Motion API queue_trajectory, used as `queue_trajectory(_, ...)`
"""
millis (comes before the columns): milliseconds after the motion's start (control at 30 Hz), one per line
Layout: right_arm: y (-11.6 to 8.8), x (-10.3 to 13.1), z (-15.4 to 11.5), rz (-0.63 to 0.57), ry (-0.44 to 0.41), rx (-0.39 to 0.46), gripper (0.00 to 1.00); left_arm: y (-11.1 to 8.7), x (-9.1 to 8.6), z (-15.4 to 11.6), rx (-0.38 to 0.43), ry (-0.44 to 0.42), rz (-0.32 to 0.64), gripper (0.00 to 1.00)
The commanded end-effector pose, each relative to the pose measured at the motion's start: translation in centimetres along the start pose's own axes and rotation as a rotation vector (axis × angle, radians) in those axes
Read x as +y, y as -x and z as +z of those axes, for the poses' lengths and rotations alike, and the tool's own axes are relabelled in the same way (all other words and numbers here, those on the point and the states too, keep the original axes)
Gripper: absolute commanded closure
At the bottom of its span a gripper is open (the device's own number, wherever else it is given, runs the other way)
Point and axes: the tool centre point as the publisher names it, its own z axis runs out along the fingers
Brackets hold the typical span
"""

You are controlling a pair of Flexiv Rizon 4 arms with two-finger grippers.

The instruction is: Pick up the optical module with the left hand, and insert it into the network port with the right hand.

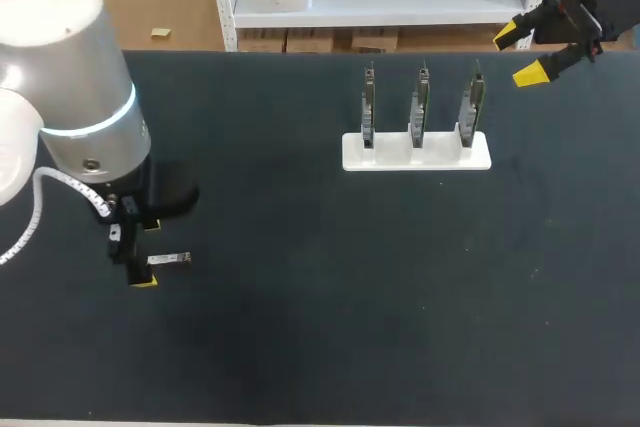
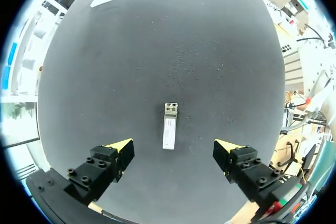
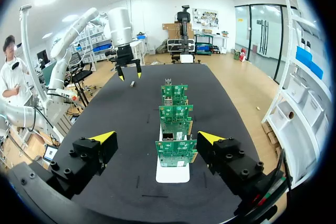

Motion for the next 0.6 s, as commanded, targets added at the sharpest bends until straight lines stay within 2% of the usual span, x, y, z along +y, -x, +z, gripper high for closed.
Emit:
queue_trajectory(33,0.0,0.2,0.0,-0.001,-0.006,0.0,0.0,0.2,-0.2,0.4,0.005,0.001,0.002,0.0)
queue_trajectory(600,0.0,0.2,0.0,-0.001,-0.006,0.0,0.0,0.0,-0.3,1.8,0.011,-0.01,-0.013,0.0)
